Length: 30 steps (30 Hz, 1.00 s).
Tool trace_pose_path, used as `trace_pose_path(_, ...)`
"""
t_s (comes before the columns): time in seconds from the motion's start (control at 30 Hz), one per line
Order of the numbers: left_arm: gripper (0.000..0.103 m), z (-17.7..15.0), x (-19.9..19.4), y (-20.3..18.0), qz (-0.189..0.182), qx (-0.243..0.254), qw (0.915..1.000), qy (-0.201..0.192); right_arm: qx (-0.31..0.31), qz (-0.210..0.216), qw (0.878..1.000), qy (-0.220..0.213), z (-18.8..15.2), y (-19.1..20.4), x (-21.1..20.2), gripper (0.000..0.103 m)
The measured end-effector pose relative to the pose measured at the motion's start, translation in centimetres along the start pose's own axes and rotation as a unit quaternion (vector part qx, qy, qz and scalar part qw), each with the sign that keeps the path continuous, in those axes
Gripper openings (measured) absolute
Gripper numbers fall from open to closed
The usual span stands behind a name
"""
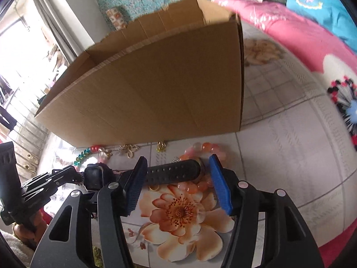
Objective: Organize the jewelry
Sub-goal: 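Lift the watch with both tools and carry it over the cardboard box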
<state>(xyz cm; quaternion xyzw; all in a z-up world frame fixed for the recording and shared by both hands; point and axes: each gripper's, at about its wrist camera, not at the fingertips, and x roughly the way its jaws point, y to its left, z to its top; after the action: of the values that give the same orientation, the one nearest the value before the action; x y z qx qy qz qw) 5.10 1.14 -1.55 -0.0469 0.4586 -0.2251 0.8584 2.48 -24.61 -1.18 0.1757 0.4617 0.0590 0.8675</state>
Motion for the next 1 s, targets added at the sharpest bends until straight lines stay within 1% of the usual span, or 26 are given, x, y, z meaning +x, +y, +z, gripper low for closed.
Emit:
trace_pose_path(0.1, 0.009, -0.1, 0.0, 0.0, -0.001, 0.000, 1.0000, 0.000, 0.000, 0.008, 1.000, 0.008, 0.2, -0.1, 0.2, 0.058)
trace_pose_path(0.17, 0.009, -0.1, 0.1, 0.0, -0.002, -0.001, 1.0000, 0.000, 0.015, 0.028, 0.999, 0.011, 0.3, -0.7, -0.1, 0.058)
trace_pose_path(0.23, 0.010, -0.2, 0.0, 0.1, -0.003, -0.002, 1.0000, -0.001, 0.030, 0.052, 0.998, 0.004, 0.4, -1.1, -0.6, 0.058)
trace_pose_path(0.33, 0.009, -0.2, 0.0, 0.1, -0.003, -0.002, 1.0000, -0.002, 0.033, 0.060, 0.998, -0.014, 0.2, -1.0, -1.3, 0.049)
trace_pose_path(0.37, 0.009, -0.2, 0.0, 0.0, -0.002, 0.000, 1.0000, -0.003, 0.032, 0.060, 0.997, -0.020, 0.1, -0.9, -1.6, 0.043)
trace_pose_path(0.4, 0.009, -0.2, 0.0, -0.1, -0.001, 0.001, 1.0000, -0.005, 0.031, 0.056, 0.998, -0.024, 0.0, -1.0, -1.8, 0.033)
trace_pose_path(0.43, 0.009, -0.2, -0.1, -0.1, 0.000, 0.002, 1.0000, -0.007, 0.027, 0.050, 0.998, -0.029, -0.2, -1.0, -1.9, 0.028)
trace_pose_path(0.5, 0.009, -0.1, -0.3, -0.2, 0.000, 0.003, 0.9999, -0.013, 0.022, 0.042, 0.998, -0.035, -0.4, -0.8, -2.4, 0.006)
trace_pose_path(0.6, 0.009, -0.1, -1.0, -0.6, 0.000, 0.009, 0.9996, -0.028, 0.011, 0.028, 0.998, -0.051, -0.3, -0.3, -3.1, 0.004)
trace_pose_path(0.73, 0.009, 0.1, -2.5, -1.8, -0.008, 0.024, 0.9987, -0.044, -0.007, 0.038, 0.995, -0.087, -0.1, 0.7, -6.0, 0.003)
trace_pose_path(0.87, 0.009, 0.8, -4.6, -3.2, -0.024, 0.046, 0.9967, -0.062, -0.031, 0.042, 0.991, -0.123, 0.3, 2.3, -9.2, 0.003)
trace_pose_path(1.0, 0.009, 2.4, -7.1, -3.7, -0.051, 0.054, 0.9939, -0.082, -0.050, 0.053, 0.987, -0.146, 1.8, 4.0, -11.8, 0.003)
